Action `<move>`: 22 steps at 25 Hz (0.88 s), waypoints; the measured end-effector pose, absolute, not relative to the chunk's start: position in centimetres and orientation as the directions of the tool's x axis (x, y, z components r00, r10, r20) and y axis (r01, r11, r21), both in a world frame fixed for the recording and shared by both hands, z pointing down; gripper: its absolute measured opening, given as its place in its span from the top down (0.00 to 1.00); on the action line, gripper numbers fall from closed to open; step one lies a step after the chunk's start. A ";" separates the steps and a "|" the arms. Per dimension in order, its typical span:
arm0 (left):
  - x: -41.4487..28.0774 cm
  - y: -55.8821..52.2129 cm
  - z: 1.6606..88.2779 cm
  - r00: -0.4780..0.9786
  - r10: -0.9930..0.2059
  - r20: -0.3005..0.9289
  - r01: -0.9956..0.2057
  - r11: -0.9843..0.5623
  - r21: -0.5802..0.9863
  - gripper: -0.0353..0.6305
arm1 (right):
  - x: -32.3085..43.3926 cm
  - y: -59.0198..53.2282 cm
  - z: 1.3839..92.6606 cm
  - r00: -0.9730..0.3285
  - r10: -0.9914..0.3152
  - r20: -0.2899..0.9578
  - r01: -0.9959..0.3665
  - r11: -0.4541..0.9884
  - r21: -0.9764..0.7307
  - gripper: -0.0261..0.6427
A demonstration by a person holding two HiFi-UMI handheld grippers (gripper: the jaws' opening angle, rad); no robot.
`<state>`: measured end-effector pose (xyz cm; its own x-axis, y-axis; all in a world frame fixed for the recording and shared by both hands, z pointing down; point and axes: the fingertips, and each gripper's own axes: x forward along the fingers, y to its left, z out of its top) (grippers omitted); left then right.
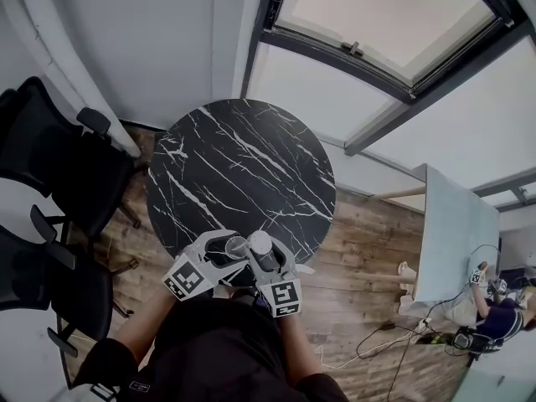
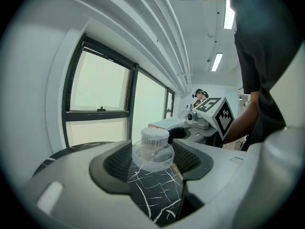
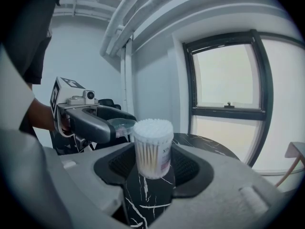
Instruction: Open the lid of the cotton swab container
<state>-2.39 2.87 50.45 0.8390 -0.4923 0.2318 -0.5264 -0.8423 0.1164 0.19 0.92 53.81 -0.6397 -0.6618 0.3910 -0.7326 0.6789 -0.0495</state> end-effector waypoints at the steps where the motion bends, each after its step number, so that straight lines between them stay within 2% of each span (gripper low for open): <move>1: -2.4 2.9 50.4 0.839 -0.492 0.230 -0.526 -0.842 0.117 0.53 | 0.2 0.9 53.7 -0.640 -0.662 0.390 -0.732 0.679 -0.048 0.62; 22: -2.9 2.4 48.7 0.830 -0.528 0.177 -0.551 -0.827 0.115 0.53 | 0.9 0.6 52.7 -0.614 -0.694 0.376 -0.763 0.643 -0.060 0.62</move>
